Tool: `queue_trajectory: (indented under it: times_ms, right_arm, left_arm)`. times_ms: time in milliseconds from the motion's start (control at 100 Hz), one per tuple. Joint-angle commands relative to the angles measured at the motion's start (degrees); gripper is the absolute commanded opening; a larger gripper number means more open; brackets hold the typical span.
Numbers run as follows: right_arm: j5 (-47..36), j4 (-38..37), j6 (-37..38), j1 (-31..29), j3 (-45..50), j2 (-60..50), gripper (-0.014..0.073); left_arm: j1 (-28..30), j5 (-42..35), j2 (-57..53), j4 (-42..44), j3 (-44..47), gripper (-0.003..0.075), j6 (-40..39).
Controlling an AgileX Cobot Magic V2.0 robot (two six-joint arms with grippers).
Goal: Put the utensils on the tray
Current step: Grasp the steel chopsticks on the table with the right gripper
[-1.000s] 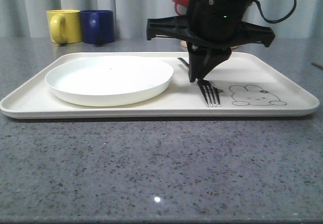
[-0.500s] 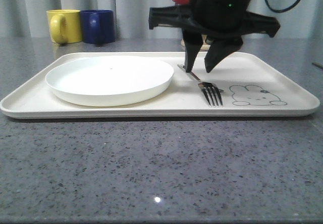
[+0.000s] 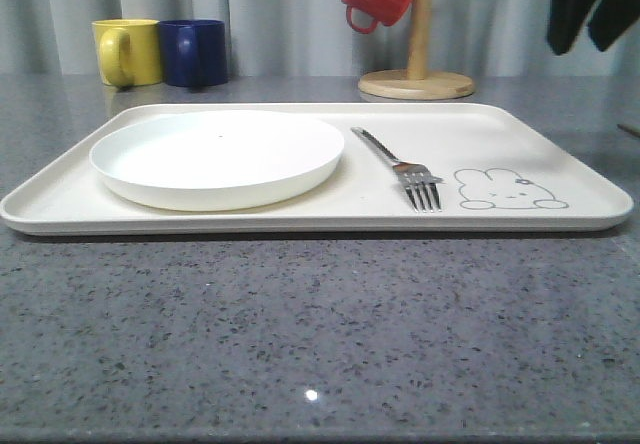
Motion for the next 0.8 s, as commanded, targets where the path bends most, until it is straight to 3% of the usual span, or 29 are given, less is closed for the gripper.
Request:
queue_trajectory:
  times_ms: [0,180,320,790]
  right_arm:
    - [-0.4,3.5,-6.6,-5.0,-1.7,-2.4,0.0279]
    - [-0.1,5.3,-12.1,-14.3,-1.7,-1.9,0.0279]
    - [0.9,6.2,-16.0,-18.3,-1.7,0.0,0.0279]
    - [0.6,8.5,-17.8,-19.7,-1.7,9.0,0.0279]
  left_arm:
    - [0.1,-4.0,0.3,-0.6,-1.5,-0.0019,-0.4]
    - [0.1,-4.0,0.3,-0.6,-1.5,-0.0019,-0.4]
    - [0.1,-4.0,0.3,-0.6,-1.5,-0.0019,-0.4]
    - [0.1,-4.0,0.3,-0.6,-1.5,-0.0019,-0.4]
